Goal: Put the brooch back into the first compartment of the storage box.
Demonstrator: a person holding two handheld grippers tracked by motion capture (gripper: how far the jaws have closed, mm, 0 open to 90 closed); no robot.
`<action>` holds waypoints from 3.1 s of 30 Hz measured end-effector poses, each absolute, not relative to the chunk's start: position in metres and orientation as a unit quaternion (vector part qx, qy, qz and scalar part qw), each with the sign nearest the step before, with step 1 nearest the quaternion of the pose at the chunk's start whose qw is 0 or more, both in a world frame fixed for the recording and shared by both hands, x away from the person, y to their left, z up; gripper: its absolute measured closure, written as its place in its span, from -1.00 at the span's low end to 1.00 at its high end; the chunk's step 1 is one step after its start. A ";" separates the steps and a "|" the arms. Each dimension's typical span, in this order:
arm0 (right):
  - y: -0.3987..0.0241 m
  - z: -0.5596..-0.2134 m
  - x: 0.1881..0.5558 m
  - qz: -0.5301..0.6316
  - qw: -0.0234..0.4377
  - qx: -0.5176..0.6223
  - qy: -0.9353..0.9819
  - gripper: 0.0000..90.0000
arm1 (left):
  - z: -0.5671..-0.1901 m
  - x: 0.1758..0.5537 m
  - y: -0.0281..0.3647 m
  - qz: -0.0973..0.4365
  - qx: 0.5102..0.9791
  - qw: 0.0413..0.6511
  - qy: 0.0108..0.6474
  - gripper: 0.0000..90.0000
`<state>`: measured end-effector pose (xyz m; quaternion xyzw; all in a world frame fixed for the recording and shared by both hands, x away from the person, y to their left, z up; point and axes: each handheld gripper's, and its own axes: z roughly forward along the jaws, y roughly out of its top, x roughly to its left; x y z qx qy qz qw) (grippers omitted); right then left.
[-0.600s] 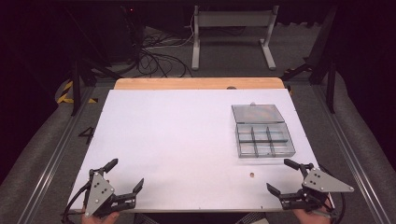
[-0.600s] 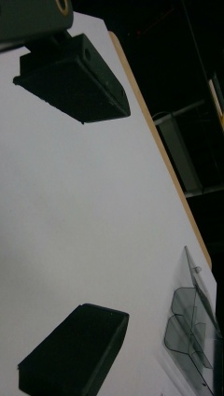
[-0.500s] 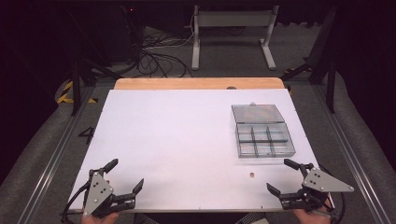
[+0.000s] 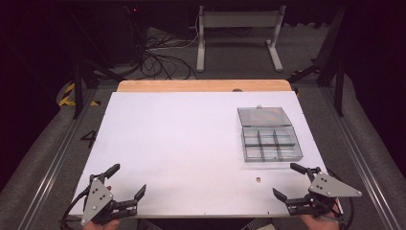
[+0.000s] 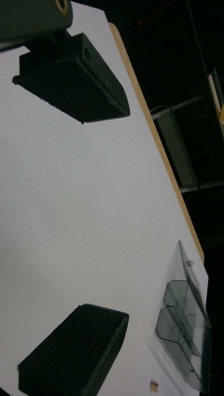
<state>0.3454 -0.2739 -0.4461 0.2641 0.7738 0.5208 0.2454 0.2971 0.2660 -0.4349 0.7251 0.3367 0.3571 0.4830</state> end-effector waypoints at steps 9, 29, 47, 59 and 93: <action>-0.273 -0.442 0.348 0.517 0.243 0.264 0.777 -0.90 | -0.435 0.297 0.265 0.357 0.726 0.480 0.340 -0.89; -0.259 -0.428 0.374 0.516 0.226 0.261 0.784 -0.90 | -0.436 0.297 0.263 0.357 0.726 0.480 0.339 -0.89; -0.251 -0.426 0.392 0.511 0.219 0.263 0.788 -0.90 | -0.436 0.297 0.263 0.359 0.726 0.479 0.338 -0.88; -0.241 -0.422 0.403 0.509 0.216 0.259 0.792 -0.90 | -0.436 0.297 0.263 0.359 0.726 0.479 0.338 -0.88; -0.226 -0.417 0.411 0.431 0.160 0.266 0.847 -0.51 | -0.436 0.297 0.263 0.362 0.725 0.478 0.338 -0.88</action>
